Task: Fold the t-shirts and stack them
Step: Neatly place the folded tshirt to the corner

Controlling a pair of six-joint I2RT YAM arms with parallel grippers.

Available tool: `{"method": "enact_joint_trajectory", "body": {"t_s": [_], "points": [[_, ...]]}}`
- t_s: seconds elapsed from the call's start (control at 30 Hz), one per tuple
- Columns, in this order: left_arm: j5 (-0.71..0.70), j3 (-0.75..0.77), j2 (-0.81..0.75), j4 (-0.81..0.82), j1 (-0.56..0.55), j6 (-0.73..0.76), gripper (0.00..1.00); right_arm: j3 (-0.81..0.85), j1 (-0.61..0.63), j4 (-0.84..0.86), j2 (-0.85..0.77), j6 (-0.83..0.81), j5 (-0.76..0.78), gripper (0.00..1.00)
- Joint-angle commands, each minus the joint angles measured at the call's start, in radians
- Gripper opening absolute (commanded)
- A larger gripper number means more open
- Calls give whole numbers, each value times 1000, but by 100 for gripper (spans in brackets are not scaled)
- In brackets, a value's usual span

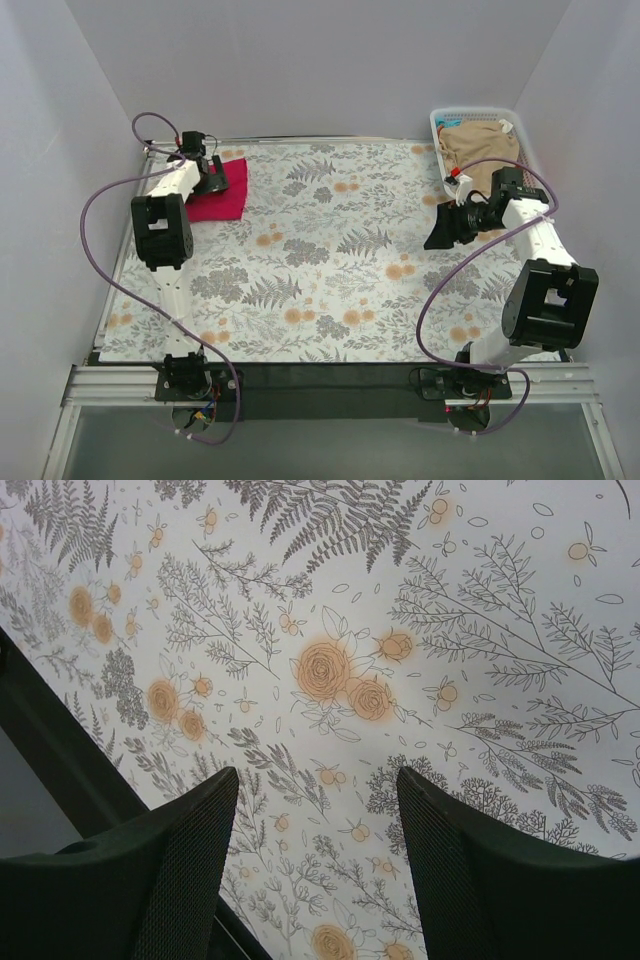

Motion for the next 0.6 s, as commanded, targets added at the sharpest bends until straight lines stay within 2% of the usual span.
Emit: {"method": "enact_joint_trajectory", "body": {"t_s": [0.0,0.1,0.3,0.57], "points": [[-57,111,184,-86,51,83,98,19,-6,-21,3,-16,1,61],[-58,261,268,-100,67,123,98,16,-8,-23,1,-17,5,61],[-103,399,350,-43,88,204,98,7,-11,-30,-9,-25,16,62],[-9,395,330,19,113,256,98,17,-14,-49,-14,-32,22,62]]}}
